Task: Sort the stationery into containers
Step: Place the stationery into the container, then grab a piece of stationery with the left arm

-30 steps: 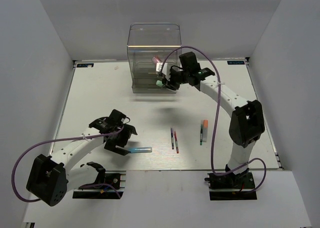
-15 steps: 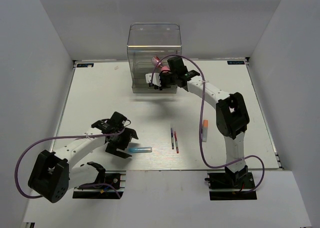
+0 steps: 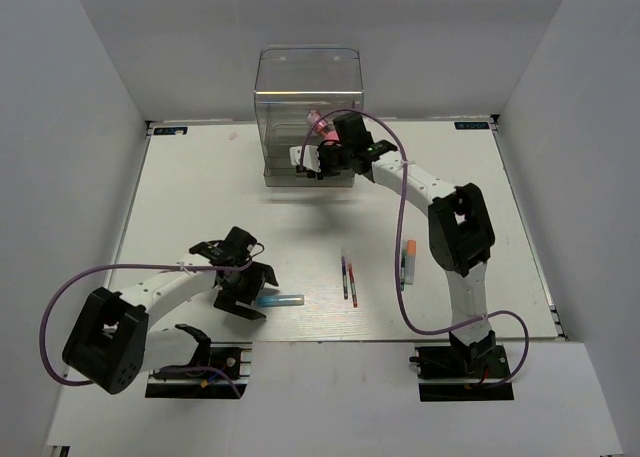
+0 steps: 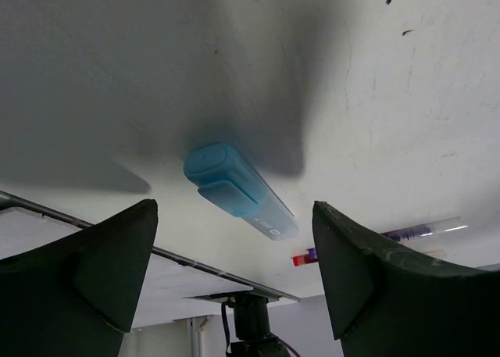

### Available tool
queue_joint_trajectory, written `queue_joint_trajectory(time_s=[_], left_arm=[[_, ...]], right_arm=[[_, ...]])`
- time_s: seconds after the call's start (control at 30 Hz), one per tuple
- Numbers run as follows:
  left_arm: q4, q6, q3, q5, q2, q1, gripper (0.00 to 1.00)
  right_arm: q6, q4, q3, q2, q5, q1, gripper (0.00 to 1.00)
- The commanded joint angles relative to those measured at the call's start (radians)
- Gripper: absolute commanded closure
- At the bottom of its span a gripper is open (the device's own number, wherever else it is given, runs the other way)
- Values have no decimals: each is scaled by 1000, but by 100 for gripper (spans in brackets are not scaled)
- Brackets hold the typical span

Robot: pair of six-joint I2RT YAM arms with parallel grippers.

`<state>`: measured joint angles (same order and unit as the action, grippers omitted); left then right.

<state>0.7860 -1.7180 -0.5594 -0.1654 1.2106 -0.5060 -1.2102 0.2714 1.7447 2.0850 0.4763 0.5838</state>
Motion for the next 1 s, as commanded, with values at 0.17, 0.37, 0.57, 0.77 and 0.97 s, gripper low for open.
queue_joint_trajectory(time_s=[0.17,0.37,0.57,0.77,0.97], left_arm=[[29,-8,-14,-8,21,-3,13],[16,-8,-23,10,93,-3,25],[-48,1,-23,-10,162,-3,48],[-140,21,-54,3,149,-3,78],[-254,84,-187,110,102,-3,88]], right_arm=[[205,-46,-109,-158,54,-2,42],[404,-75,-305,-342,102,-7,40],[631,-195,-504,-528,-85,-12,15],[823,-212,-632,-594,-245,-85,43],[920,-129,-708,-615,-277,-174,97]])
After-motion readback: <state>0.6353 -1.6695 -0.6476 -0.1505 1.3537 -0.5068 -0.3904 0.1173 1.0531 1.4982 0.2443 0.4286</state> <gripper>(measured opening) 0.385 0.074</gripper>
